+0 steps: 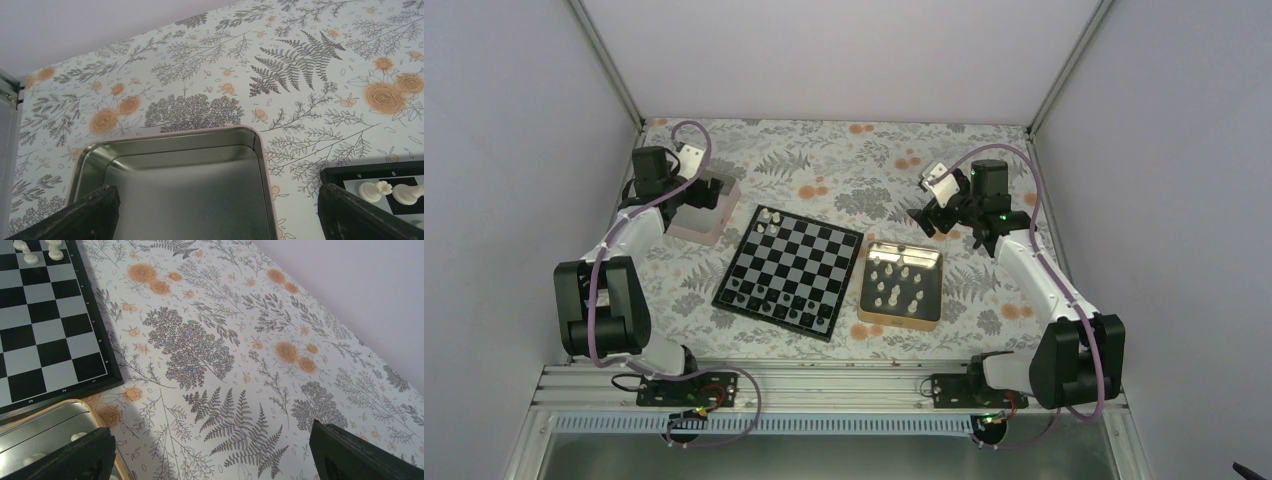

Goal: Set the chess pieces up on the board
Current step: Pick up the chess piece from the storage box.

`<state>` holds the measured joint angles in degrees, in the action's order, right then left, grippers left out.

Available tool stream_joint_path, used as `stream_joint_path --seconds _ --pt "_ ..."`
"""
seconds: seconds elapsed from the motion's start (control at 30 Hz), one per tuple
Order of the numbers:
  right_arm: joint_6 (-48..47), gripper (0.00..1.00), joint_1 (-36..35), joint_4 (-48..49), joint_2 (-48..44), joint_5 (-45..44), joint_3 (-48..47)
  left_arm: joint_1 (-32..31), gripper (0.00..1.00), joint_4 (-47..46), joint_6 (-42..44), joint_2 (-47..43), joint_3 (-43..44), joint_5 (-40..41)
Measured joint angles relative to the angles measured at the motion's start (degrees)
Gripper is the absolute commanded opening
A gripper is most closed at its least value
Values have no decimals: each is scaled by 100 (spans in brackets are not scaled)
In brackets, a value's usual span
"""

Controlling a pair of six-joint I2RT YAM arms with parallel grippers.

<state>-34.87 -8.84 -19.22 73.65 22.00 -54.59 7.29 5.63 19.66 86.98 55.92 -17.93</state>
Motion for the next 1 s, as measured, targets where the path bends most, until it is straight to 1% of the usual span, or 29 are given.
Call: stream_joint_path --seconds 0.57,0.67,0.8,0.87,1.0 --pt "4 99 7 26 0 -2 11 2 98 -85 -105 0 0 197" --pt "24 95 28 -162 46 52 -96 22 98 -98 -109 0 0 247" --pt "-59 92 -28 -951 483 195 -901 74 98 -151 -122 -11 0 271" --pt "-192 92 -177 -1257 636 157 -1163 85 98 -203 -125 -24 -2 282" --pt "-483 77 -590 -1816 710 -44 -1150 96 98 -343 -127 -70 -44 334"
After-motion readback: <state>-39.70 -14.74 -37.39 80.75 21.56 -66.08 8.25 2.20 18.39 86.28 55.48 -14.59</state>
